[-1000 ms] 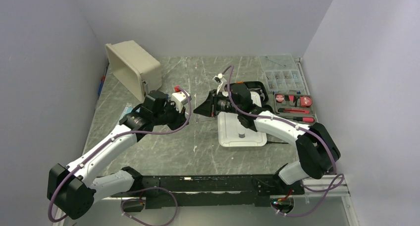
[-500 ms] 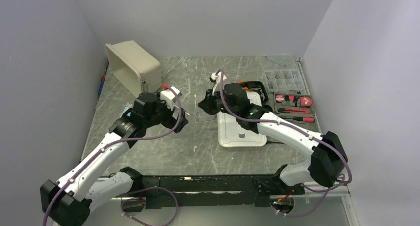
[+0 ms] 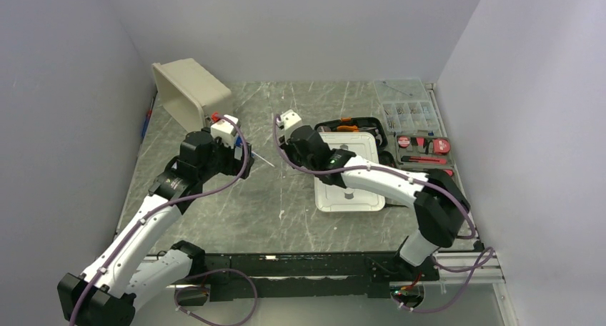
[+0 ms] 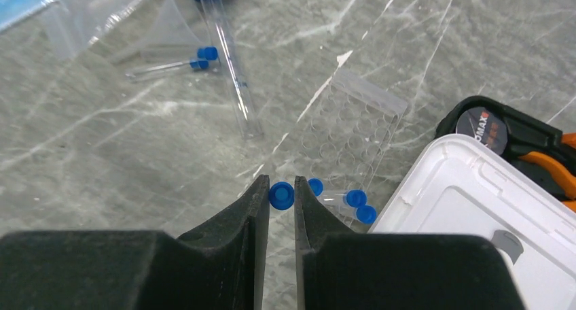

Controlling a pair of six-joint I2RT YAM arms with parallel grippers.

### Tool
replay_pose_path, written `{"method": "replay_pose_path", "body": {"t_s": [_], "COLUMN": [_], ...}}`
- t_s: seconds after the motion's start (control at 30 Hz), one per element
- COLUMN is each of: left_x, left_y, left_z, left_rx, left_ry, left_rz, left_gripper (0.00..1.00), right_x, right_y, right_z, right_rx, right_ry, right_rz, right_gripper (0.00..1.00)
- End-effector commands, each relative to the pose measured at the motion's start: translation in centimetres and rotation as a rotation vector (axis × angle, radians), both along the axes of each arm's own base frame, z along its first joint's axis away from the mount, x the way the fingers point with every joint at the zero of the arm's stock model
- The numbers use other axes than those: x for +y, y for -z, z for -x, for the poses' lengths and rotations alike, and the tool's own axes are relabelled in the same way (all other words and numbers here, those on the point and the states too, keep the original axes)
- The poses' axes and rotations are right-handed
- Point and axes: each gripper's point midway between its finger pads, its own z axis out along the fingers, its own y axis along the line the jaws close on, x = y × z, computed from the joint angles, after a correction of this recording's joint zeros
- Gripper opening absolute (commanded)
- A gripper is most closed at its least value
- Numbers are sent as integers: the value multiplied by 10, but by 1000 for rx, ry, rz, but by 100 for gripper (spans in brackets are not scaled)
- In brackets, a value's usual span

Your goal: Organize the chemistry lab equipment

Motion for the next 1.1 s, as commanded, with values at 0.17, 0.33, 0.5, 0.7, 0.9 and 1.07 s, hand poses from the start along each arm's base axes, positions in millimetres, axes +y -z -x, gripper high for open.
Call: {"method": "replay_pose_path", "body": {"t_s": [0.17,0.33,0.5,0.7,0.9,1.07], "left_x": [-4,-6,-6,-7,-7,-9], "left_y": [-1,0,2,3,4,4], "left_z": [-1,-1,-1,-1,-1,0], "left_rx": [1,7,13,16,21,22], "left_ry": [17,26,29,34,35,44], "left_rz": [11,12,9,9,7,11], "left_gripper": [99,99,99,99,99,99], "right_x": [19,21,22,19,16,20], "right_y": [-2,14,21,22,29,31], "right_z": [-21,-24,-25,-25,-25,-22], "right_rx": [-44,-9,10,15,28,40], "right_ry": [10,13,15,32,42,29], "right_rz": [15,57,75,87,106,90], "right_gripper": [10,9,9,9,9,9]}}
